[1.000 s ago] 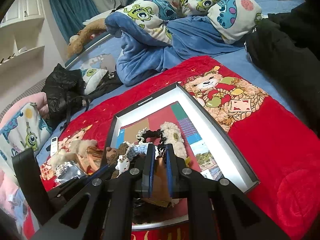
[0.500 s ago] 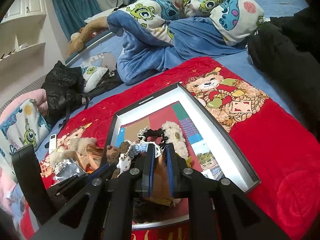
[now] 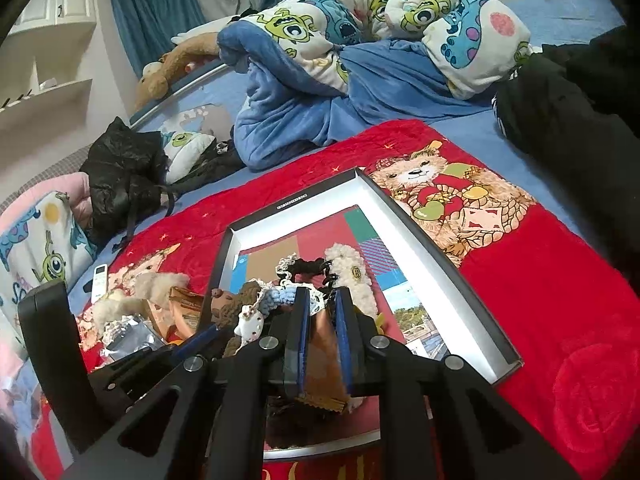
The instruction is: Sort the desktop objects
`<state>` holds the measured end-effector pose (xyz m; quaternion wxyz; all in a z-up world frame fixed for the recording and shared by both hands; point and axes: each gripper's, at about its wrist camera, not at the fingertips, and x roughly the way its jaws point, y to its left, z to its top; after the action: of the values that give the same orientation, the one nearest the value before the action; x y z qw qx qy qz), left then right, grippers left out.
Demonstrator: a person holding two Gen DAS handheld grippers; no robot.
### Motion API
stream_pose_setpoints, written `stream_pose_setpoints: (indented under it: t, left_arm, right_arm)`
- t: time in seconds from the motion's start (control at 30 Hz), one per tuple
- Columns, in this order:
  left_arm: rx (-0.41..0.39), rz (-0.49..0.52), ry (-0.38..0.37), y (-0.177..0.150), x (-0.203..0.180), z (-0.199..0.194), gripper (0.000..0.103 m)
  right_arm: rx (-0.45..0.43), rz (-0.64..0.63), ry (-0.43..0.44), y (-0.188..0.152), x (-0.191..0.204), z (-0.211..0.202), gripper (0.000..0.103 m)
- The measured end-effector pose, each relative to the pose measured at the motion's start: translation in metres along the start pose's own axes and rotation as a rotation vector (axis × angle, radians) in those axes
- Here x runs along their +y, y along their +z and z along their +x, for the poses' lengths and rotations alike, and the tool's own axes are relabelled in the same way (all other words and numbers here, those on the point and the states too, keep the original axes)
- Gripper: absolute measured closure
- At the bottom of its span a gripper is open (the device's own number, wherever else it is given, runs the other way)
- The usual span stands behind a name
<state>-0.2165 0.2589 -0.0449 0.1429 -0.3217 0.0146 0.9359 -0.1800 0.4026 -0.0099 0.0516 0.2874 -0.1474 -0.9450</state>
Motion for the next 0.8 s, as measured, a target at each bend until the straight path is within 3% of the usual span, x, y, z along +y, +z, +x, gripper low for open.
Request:
stream_pose_setpoints:
  t: [0.03, 0.1, 0.17, 0.2, 0.27, 0.3, 0.33, 0.37, 0.4, 0.6, 0.8]
  left_arm:
    - [0.001, 0.000, -0.002, 0.000, -0.001, 0.000, 0.088]
    - [-0.001, 0.005, -0.004, 0.000, -0.002, -0.001, 0.083]
    - [-0.016, 0.016, -0.005, 0.000, -0.002, -0.004, 0.068]
    - [-0.023, 0.021, -0.010, 0.000, -0.003, -0.006, 0.063]
    - [-0.047, 0.033, -0.022, 0.000, -0.003, -0.011, 0.041]
    - [-0.058, 0.036, -0.005, -0.001, -0.003, -0.013, 0.034]
    - [-0.062, 0.033, 0.023, 0.000, -0.003, -0.014, 0.013]
    - [-0.068, 0.024, 0.044, 0.000, -0.001, -0.015, 0.000]
    - [-0.074, 0.008, 0.051, 0.000, 0.004, -0.016, 0.000]
    - [-0.068, -0.109, 0.030, 0.006, 0.035, -0.016, 0.000]
    - [-0.151, -0.175, 0.011, 0.008, 0.046, -0.026, 0.000]
  right_arm:
    - [-0.001, 0.002, -0.003, 0.000, 0.000, 0.000, 0.077]
    - [0.001, 0.008, -0.010, 0.000, -0.001, 0.000, 0.061]
    - [-0.004, 0.019, -0.019, -0.001, -0.001, -0.001, 0.057]
    - [-0.008, 0.024, -0.021, -0.001, -0.002, -0.003, 0.049]
    - [-0.015, 0.022, -0.018, -0.001, -0.002, -0.006, 0.040]
    - [-0.017, 0.020, -0.021, -0.001, -0.002, -0.007, 0.029]
    - [-0.022, 0.014, -0.023, 0.000, -0.001, -0.010, 0.015]
    - [-0.029, 0.009, -0.024, 0.000, -0.001, -0.012, 0.005]
    - [-0.046, 0.002, -0.026, 0.000, 0.000, -0.016, 0.000]
    - [-0.067, 0.004, 0.011, -0.001, -0.003, -0.028, 0.000]
    - [-0.075, 0.051, 0.028, -0.003, -0.017, -0.042, 0.000]
